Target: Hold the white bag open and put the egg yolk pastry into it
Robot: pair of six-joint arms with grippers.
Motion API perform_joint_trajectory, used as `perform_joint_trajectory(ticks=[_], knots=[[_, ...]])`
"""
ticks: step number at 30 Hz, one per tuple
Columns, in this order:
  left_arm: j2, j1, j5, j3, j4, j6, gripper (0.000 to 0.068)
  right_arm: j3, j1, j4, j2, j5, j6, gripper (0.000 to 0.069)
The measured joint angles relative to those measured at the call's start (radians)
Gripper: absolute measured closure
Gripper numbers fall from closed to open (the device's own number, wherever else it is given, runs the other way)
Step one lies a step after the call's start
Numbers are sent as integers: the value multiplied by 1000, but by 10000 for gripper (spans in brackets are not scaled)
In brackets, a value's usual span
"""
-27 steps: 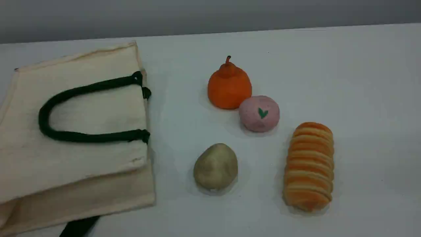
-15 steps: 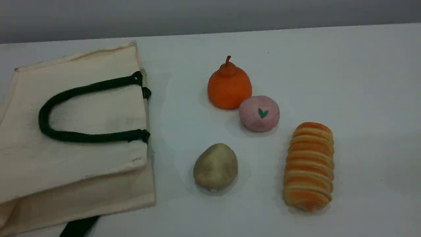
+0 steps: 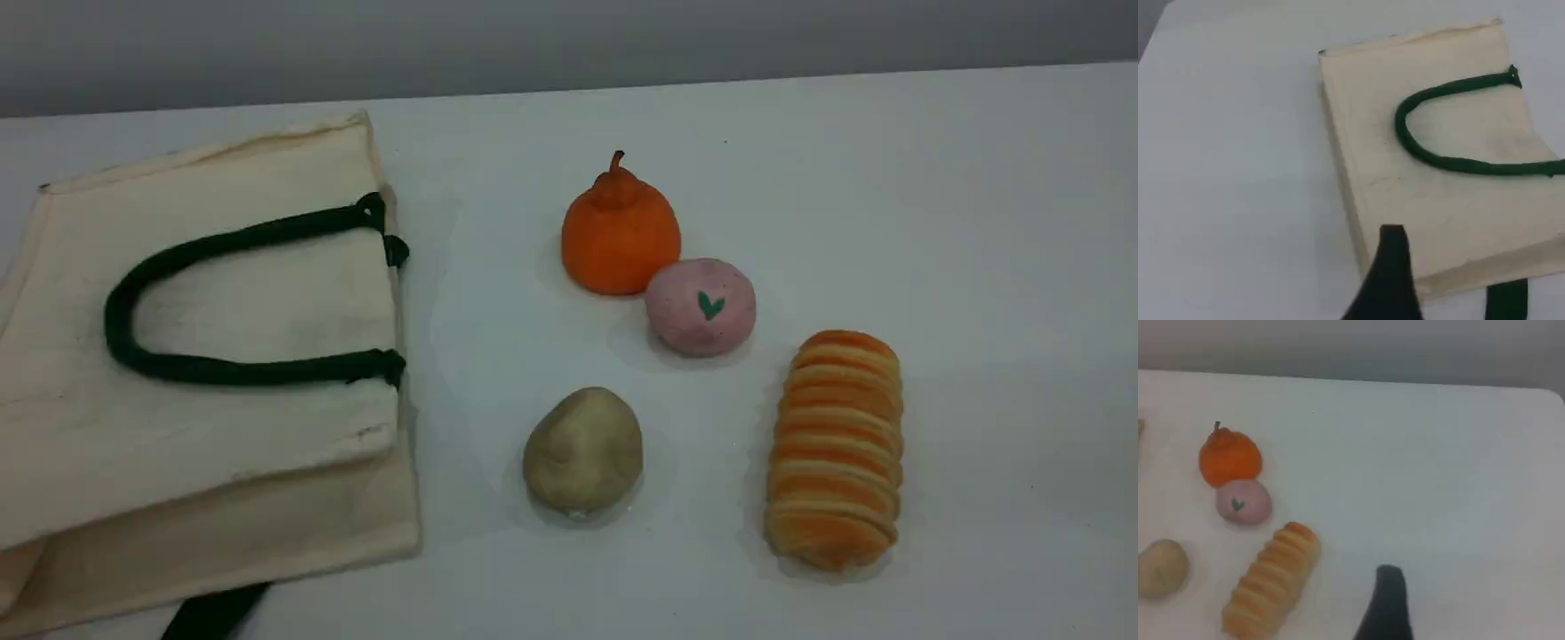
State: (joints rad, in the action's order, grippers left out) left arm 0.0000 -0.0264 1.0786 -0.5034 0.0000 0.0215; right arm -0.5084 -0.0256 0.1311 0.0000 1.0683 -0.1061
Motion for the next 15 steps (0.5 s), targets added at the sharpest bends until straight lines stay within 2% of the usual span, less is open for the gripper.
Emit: perform_joint_trajectory(ticks=[15], knots=[[0,0,0,0,0,-1,101,0,-8,0,0,0,0,127]])
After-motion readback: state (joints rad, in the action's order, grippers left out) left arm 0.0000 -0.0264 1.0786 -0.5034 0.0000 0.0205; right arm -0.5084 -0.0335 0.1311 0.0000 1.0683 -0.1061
